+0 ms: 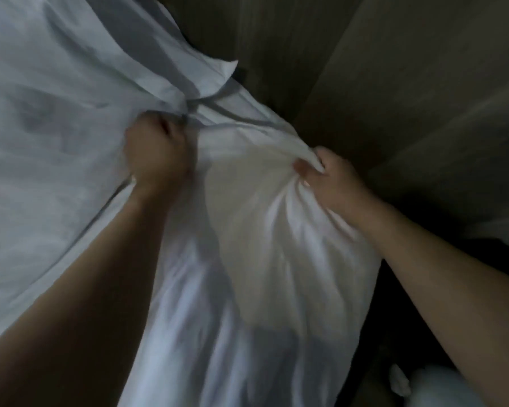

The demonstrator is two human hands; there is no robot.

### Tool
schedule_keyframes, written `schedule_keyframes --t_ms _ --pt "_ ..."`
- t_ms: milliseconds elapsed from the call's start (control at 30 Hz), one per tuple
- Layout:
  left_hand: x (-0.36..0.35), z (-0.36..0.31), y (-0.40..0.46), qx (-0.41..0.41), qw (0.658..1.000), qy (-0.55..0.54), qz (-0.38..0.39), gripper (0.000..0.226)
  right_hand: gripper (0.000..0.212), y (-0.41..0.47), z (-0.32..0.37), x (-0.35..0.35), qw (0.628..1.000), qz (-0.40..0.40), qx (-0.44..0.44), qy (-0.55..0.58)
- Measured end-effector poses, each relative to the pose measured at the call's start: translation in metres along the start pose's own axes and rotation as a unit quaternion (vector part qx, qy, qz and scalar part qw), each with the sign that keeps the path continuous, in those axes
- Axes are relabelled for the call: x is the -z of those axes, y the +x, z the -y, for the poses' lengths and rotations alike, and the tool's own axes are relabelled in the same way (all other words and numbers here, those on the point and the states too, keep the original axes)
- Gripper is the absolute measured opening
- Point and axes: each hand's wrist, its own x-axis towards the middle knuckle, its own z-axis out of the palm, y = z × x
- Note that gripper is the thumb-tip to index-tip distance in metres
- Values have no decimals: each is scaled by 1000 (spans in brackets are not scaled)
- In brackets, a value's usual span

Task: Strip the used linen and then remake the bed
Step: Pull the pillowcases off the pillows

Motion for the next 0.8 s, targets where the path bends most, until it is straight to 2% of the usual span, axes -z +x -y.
schedule_keyframes --t_ms 100,133,200,267,333,400,467,533,600,667,733,767,800 --pt "-36 1 -17 -48 982 55 177 32 96 -8 -47 3 972 143 -174 -67" --pt "-42 4 -40 -65 976 68 197 36 103 -18 -61 7 959 180 -207 -72" --pt "-35 21 -107 -90 964 147 200 60 107 -43 -80 14 939 246 -234 -56" --pt "-12 50 -175 -73 951 218 207 78 97 -57 -83 16 944 253 -196 -83" --pt "-1 81 -215 -62 940 247 228 63 76 -60 -66 14 961 204 -104 -155" --pt "0 86 -210 -37 939 205 275 60 58 -62 -29 18 974 125 -12 -190" --pt "7 67 -183 30 971 112 207 62 49 -63 5 32 986 51 53 -149" --pt "31 44 -152 77 994 16 78 61 48 -61 19 50 992 -8 75 -100" --pt "64 18 -126 52 994 -90 -33 59 48 -58 19 61 992 -72 71 -69" --pt "82 -10 -109 3 973 -208 -105 56 48 -49 16 62 984 -151 73 -58" --pt "68 -20 -98 -22 971 -183 -150 54 50 -33 9 55 973 -212 67 -68" --pt "50 -15 -94 -31 982 -127 -140 53 52 -26 2 49 970 -222 46 -86" --pt "28 -2 -93 -38 993 -61 -89 51 57 -23 -6 42 970 -213 15 -115"
